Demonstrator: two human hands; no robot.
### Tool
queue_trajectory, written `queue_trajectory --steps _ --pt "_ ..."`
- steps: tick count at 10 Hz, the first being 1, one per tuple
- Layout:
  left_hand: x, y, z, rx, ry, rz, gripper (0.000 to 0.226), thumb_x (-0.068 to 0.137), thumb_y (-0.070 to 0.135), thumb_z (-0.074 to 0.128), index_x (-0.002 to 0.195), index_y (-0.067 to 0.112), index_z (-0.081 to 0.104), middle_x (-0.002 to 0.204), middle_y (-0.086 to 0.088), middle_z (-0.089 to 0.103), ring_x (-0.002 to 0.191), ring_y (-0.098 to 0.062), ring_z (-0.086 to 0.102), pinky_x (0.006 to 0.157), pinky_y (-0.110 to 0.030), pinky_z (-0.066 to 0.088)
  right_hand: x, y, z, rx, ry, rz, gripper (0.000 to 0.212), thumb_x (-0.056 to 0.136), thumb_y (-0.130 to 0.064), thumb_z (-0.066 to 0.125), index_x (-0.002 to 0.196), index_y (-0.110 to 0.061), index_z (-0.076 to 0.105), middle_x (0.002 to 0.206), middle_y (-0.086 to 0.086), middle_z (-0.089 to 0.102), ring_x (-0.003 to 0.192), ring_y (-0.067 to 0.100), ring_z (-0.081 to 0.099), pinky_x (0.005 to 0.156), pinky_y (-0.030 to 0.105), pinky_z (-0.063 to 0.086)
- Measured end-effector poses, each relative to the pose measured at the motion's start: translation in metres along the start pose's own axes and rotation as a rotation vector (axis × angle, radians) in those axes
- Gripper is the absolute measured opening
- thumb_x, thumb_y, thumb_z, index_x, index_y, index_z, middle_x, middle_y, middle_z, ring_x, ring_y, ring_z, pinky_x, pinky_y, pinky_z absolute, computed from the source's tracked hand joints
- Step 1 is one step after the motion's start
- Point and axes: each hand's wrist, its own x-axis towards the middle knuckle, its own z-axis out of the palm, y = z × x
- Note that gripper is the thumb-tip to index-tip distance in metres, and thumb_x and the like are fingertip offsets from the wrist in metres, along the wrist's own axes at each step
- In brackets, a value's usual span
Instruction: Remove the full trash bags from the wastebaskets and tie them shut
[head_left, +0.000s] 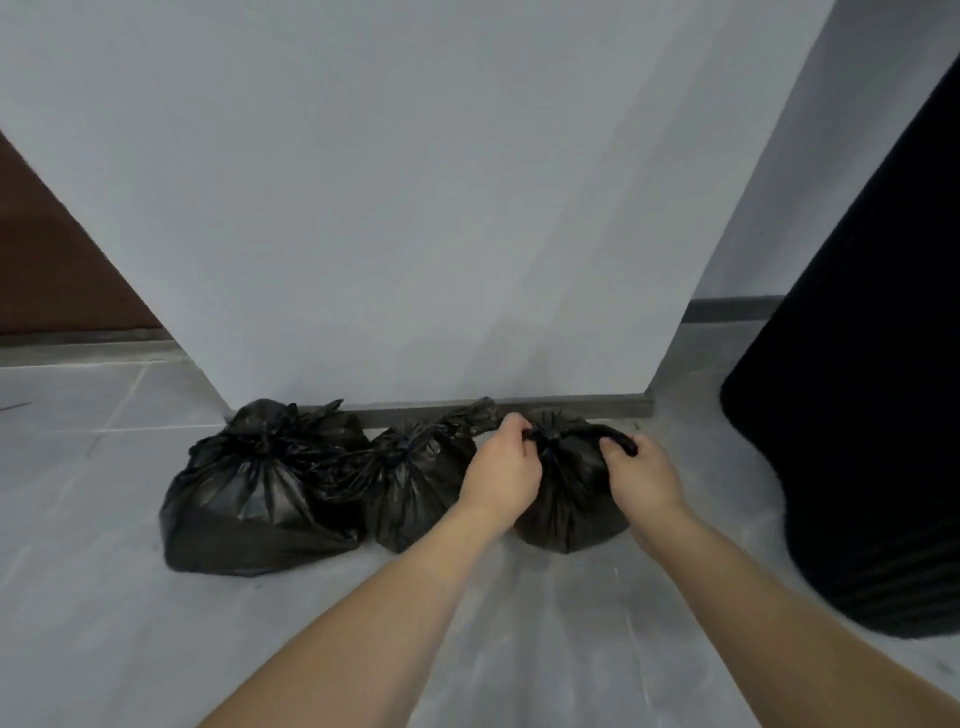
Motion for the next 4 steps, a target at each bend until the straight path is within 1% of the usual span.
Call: queue_trajectory --steps 1,2,3,4 --pt "0.019 0.008 -0.007 0.045 0.025 0.011 0.025 0.095 0.016 0.043 0.116 0.012 0.056 0.104 -0.015 0.068 0.098 -0.033 0.062 0.079 -0.035 0.047 0.008 -0.008 0.006 -0.028 0.008 -0.04 0.027 0.097 -0.027 0.05 0.112 -0.008 0.06 0.112 0.015 0.065 0.103 0.031 0.059 0.089 0.038 0.048" --pt "0.036 0.008 -0.006 0.081 0.016 0.006 0.028 0.096 0.016 0.041 0.119 0.009 0.054 0.108 -0.016 0.066 0.099 -0.034 0.061 0.073 -0.033 0.043 0.018 -0.01 0.011 -0.02 0.009 -0.09 0.034 0.097 -0.026 0.048 0.125 -0.01 0.056 0.124 0.013 0.06 0.113 0.029 0.056 0.097 0.037 0.045" --pt "0.046 -0.008 -0.001 0.083 0.01 -0.04 0.023 0.095 0.012 0.04 0.113 0.005 0.053 0.107 -0.019 0.065 0.096 -0.034 0.06 0.073 -0.031 0.041 0.023 0.001 0.018 -0.041 -0.016 -0.108 0.039 0.098 -0.028 0.046 0.133 -0.013 0.05 0.129 0.01 0.057 0.117 0.027 0.054 0.098 0.034 0.043" --pt "0.045 -0.009 -0.011 0.082 -0.042 -0.055 0.024 0.092 0.012 0.044 0.114 0.006 0.048 0.111 -0.018 0.063 0.092 -0.03 0.057 0.075 -0.03 0.042 0.016 0.002 0.02 -0.049 -0.027 -0.111 0.04 0.098 -0.03 0.045 0.134 -0.011 0.05 0.13 0.011 0.058 0.117 0.028 0.054 0.098 0.035 0.043"
